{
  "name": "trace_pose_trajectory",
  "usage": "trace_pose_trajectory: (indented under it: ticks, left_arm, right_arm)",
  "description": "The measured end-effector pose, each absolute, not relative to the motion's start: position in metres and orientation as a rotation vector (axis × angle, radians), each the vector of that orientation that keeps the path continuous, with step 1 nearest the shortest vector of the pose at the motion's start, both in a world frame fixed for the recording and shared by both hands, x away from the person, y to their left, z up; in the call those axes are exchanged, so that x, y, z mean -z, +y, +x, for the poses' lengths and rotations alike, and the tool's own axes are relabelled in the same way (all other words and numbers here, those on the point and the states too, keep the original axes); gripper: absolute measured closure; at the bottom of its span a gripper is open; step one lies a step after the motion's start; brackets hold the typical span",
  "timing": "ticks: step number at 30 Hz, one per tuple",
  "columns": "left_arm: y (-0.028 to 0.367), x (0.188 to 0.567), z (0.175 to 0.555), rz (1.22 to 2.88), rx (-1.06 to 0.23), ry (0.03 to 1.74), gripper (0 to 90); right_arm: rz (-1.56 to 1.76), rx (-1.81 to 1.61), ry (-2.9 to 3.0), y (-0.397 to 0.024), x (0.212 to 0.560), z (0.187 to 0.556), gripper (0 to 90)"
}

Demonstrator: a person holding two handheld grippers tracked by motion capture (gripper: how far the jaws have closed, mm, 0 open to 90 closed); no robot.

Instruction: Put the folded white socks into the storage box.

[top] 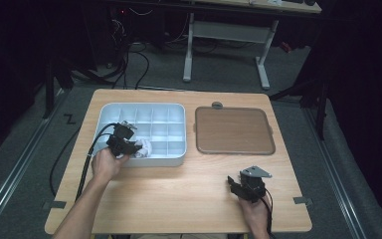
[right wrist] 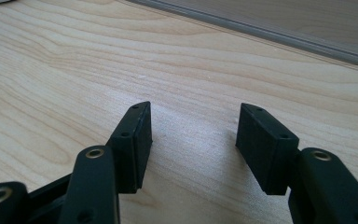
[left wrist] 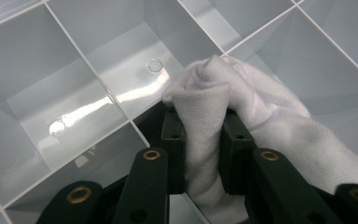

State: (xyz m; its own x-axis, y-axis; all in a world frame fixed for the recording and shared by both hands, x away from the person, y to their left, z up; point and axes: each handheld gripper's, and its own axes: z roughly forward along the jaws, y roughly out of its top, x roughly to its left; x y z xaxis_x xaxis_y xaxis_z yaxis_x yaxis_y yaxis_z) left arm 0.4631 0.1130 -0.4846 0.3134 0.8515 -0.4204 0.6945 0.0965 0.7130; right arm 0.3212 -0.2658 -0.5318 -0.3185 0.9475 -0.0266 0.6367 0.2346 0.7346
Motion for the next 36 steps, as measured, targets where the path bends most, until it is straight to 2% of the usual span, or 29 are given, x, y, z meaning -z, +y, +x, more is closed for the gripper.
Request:
trace_pose_trajectory:
  ticks: [9,21,24,26,33,36]
  left_arm:
    - [0.111,0.486,0.463,1.652,-0.216,1.438,75.5]
    - [0.1,0.491,0.467,1.758,-0.257,1.462,75.5]
    - [0.1,0.491,0.466,1.751,-0.262,1.456,74.0]
    - [0.098,0.491,0.464,1.76,-0.309,1.44,73.0]
    - [0.103,0.484,0.464,1.713,-0.274,1.446,69.7]
    - [0.106,0.479,0.463,1.666,-0.238,1.458,64.7]
  right_arm:
    - [1.448,-0.87,2.04,-0.266,0.532,0.321,46.0]
    - [1.445,-0.871,2.042,-0.266,0.532,0.321,46.1]
    - [1.445,-0.871,2.042,-0.266,0.532,0.321,46.0]
    - [1.446,-0.871,2.042,-0.266,0.532,0.321,45.9]
    - [1.447,-0.87,2.042,-0.266,0.532,0.321,45.9]
    - [1.448,-0.871,2.042,-0.266,0.532,0.321,45.9]
